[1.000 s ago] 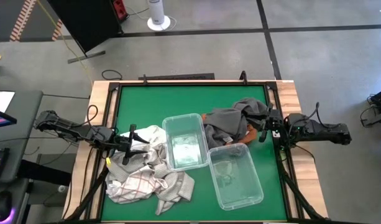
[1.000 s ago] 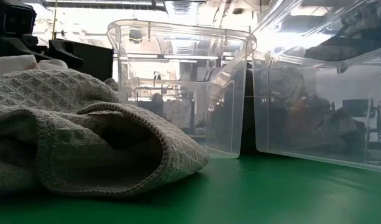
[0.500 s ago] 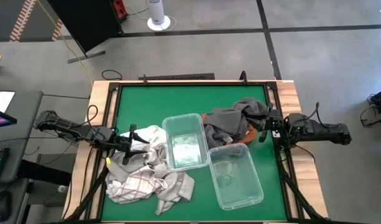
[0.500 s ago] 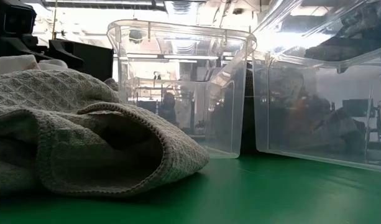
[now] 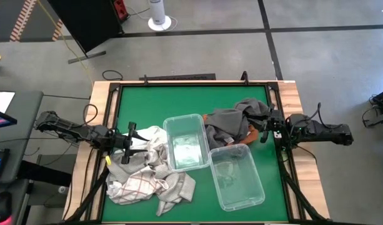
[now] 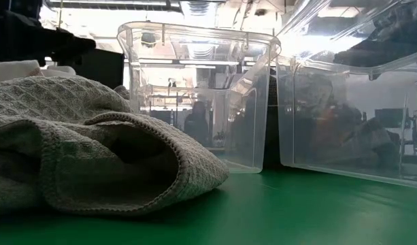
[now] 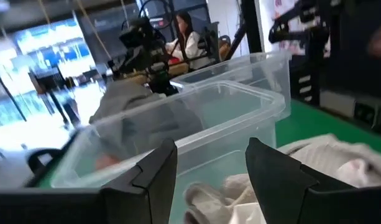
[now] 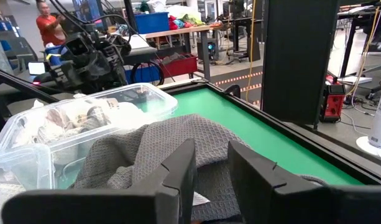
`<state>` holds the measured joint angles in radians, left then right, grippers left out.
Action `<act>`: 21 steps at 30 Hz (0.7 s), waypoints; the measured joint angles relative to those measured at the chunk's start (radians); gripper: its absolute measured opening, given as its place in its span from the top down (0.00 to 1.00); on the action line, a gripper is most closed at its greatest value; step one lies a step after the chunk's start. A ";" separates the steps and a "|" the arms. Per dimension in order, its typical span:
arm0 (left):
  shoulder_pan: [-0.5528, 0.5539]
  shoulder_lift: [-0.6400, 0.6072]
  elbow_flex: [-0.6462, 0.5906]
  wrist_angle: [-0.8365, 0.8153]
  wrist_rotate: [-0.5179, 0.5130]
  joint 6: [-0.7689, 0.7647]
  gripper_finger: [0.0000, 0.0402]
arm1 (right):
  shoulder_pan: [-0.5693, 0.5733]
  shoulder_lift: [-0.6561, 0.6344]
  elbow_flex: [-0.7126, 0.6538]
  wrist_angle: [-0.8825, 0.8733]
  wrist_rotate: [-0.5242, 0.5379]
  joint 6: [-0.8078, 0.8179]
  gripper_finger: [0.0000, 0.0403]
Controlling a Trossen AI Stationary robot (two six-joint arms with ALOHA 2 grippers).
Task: Sort microfiber towel by color & place in baskets
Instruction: Put the white microfiber towel into the left transparent bin
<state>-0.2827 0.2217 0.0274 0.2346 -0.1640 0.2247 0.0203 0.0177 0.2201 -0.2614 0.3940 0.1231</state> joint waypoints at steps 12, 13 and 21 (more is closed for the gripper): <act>0.001 0.000 0.015 0.013 -0.048 -0.146 0.55 | -0.005 0.000 0.000 0.003 0.001 -0.269 0.70; 0.001 0.000 0.015 0.010 -0.051 -0.178 0.55 | -0.007 0.000 0.000 0.004 0.001 -0.306 0.70; 0.009 0.000 0.027 0.026 -0.055 -0.315 0.55 | -0.009 0.000 0.000 0.036 0.001 -0.361 0.70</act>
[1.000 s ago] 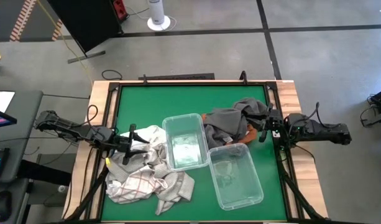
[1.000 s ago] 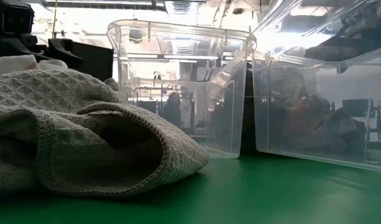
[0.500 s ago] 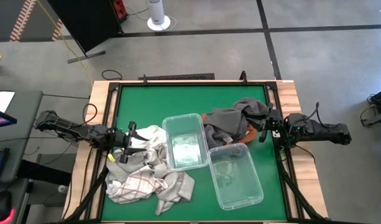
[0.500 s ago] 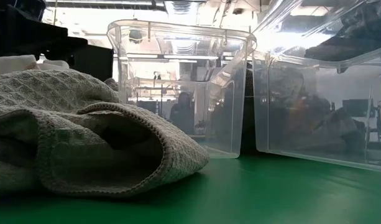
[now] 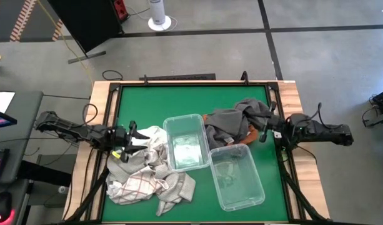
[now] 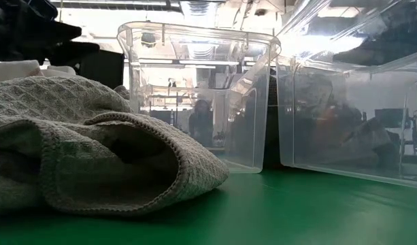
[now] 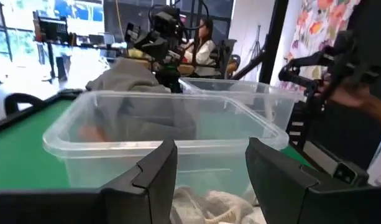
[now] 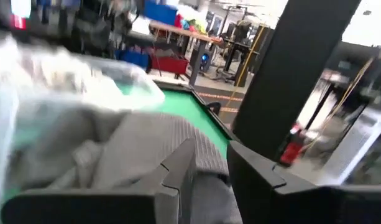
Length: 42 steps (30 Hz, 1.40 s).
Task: Sort microfiber towel by color & place in baskets
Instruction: Put the white microfiber towel into the left transparent bin
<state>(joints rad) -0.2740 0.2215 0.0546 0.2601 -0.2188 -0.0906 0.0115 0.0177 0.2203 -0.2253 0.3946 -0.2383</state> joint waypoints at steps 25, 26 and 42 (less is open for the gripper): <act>0.016 0.247 0.430 -0.345 -0.079 -0.074 0.55 | 0.010 0.246 0.144 0.015 -0.034 0.375 0.69; 0.016 0.277 0.469 -0.418 -0.079 -0.073 0.55 | 0.014 0.288 0.159 0.007 -0.034 0.376 0.69; 0.006 0.618 0.858 -0.942 -0.102 -0.108 0.55 | -0.005 0.800 0.608 -0.422 -0.024 0.366 0.32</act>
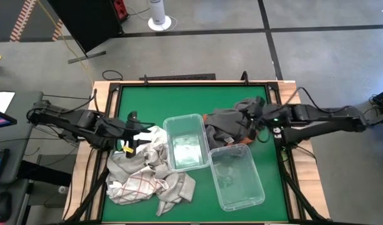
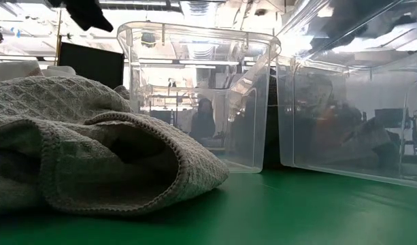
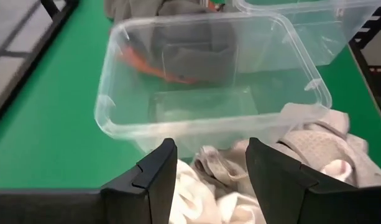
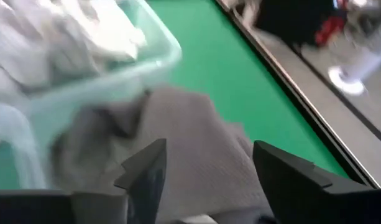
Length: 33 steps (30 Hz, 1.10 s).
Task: Sort microfiber towel by color & place in baskets
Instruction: Put the white microfiber towel into the left transparent bin
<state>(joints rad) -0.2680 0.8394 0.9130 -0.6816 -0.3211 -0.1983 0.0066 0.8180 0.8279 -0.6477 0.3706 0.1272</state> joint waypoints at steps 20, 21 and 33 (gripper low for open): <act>0.141 0.013 0.019 0.128 -0.090 0.376 0.55 | -0.265 0.393 0.192 -0.249 -0.219 -0.047 0.44; 0.155 0.013 0.019 0.139 -0.090 0.398 0.55 | -0.260 0.401 0.192 -0.254 -0.219 -0.047 0.51; 0.266 0.029 0.004 0.298 -0.003 0.465 0.55 | -0.227 0.387 0.191 -0.241 -0.216 -0.017 0.78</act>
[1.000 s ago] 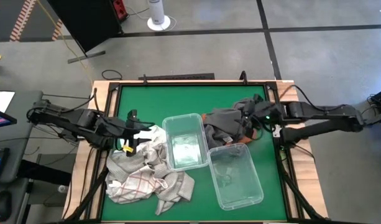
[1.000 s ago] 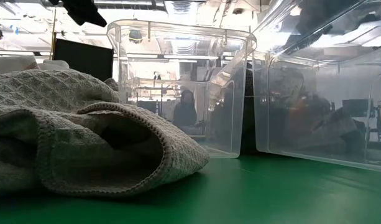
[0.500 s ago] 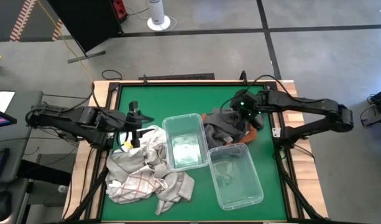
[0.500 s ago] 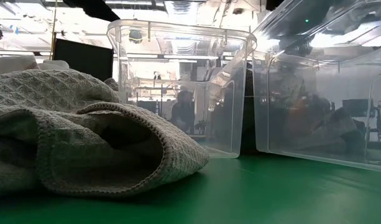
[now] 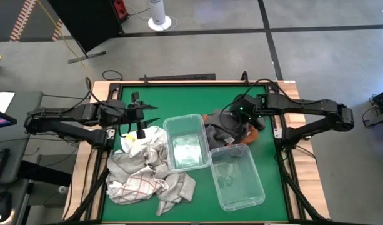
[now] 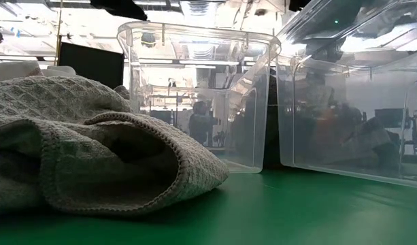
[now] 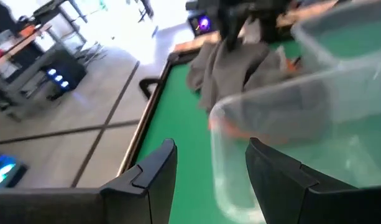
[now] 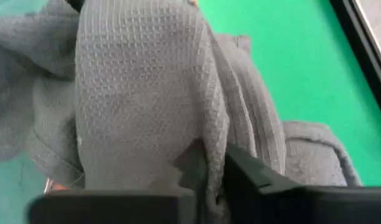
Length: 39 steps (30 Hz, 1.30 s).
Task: Sort microfiber towel by color & place in baskets
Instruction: Put the white microfiber towel into the left transparent bin
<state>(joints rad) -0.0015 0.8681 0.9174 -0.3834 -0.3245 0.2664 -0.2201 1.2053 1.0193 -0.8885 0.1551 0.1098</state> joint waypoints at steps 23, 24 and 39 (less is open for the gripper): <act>-0.257 0.225 0.012 -0.422 0.208 -0.598 0.48 | -0.036 -0.352 0.000 0.011 0.163 0.018 0.30; -0.268 0.234 0.020 -0.443 0.209 -0.620 0.48 | -0.041 -0.368 0.000 0.012 0.164 0.015 0.30; -0.367 0.340 0.017 -0.574 0.039 -0.853 0.48 | -0.063 -0.377 -0.001 0.133 0.165 -0.117 0.30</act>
<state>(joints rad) -0.3688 1.2083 0.9344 -0.9571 -0.2853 -0.5861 -0.2826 0.8286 1.0185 -0.7556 0.3196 -0.0072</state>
